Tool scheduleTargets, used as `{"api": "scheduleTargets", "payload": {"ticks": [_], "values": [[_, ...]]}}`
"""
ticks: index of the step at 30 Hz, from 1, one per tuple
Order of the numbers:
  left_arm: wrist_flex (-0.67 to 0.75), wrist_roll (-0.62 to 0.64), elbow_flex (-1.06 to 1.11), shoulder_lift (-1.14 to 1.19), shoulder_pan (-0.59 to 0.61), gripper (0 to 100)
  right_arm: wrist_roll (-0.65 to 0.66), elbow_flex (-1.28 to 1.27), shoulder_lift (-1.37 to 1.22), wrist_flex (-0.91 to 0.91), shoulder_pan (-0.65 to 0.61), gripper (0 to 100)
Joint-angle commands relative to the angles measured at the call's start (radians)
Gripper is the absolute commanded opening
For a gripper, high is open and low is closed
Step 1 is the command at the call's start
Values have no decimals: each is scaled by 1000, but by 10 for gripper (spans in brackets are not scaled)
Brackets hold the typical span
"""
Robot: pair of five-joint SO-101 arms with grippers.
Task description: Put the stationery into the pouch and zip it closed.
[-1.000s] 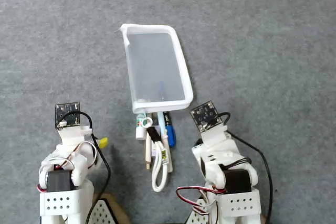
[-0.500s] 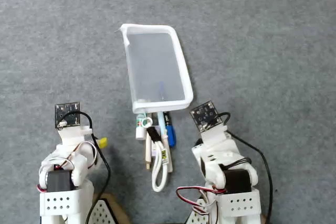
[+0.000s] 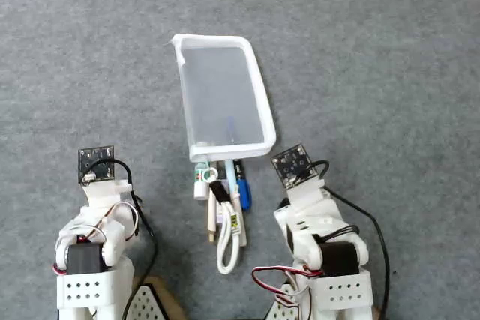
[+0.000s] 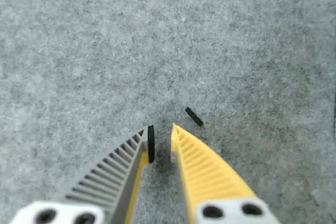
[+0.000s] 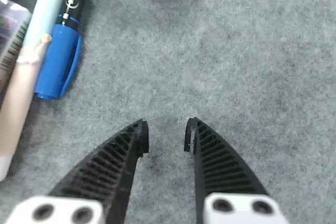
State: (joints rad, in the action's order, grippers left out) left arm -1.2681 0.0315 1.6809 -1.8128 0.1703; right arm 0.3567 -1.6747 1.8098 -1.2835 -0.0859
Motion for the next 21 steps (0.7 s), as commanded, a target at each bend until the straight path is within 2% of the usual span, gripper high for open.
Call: {"api": "scheduleTargets", "payload": {"ticks": [1, 4, 7, 9, 13, 17, 21], "values": [[34, -5, 18, -8, 33, 94, 0, -12, 56, 46, -5, 136], [63, -6, 18, -6, 41, 95, 2, -10, 51, 80, -3, 138], [48, -98, 12, -6, 38, 107, -8, -10, 47, 115, -2, 139], [41, -126, 10, -6, 31, 150, -8, -10, 47, 115, 2, 139], [95, -117, 13, -8, -21, 251, -8, -10, 45, 121, 3, 139], [173, -66, 15, -6, -36, 259, -8, -5, 47, 130, 3, 139], [163, 2, -18, -6, -28, 260, -8, 64, 45, 169, 3, 139]]}}
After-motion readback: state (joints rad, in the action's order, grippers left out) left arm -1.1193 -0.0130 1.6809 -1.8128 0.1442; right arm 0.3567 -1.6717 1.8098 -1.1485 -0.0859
